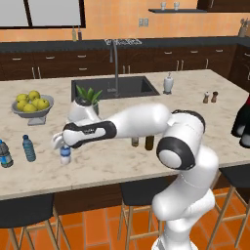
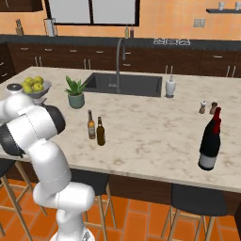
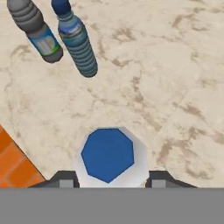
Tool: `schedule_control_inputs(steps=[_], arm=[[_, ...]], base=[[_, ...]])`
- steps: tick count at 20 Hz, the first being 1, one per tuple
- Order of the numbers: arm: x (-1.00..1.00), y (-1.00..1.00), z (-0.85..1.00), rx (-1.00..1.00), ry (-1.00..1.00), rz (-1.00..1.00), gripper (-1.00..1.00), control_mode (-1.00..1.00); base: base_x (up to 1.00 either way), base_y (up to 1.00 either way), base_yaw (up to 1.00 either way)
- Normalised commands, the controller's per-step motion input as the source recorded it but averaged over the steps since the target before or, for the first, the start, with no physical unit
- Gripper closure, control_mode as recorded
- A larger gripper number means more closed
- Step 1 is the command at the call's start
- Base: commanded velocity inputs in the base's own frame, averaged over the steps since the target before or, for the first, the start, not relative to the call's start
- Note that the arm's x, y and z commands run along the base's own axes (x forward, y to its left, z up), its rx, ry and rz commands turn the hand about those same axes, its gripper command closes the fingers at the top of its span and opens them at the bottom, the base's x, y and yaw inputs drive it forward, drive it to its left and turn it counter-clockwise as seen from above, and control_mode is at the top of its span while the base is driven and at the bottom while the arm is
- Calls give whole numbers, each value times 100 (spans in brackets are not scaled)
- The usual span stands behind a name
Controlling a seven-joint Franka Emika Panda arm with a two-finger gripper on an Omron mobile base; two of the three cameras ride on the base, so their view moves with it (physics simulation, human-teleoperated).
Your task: Move the plastic bottles in the middle to the plastics group, and the glass bottles in the middle to the glass group.
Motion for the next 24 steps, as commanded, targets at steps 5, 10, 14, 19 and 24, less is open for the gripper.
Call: schedule_control_inputs(steps=[5, 10, 14, 19, 24], arm=[[28, 41, -1, 0, 0, 0, 100, -100], [37, 26, 0, 0, 0, 0, 100, -100], [39, 10, 0, -1, 0, 0, 100, -100], [41, 9, -6, 0, 0, 0, 100, -100], [3, 8, -21, 0, 7, 3, 100, -100]], base=[[0, 0, 0], [0, 0, 0], [0, 0, 0], [0, 0, 0], [0, 0, 0]])
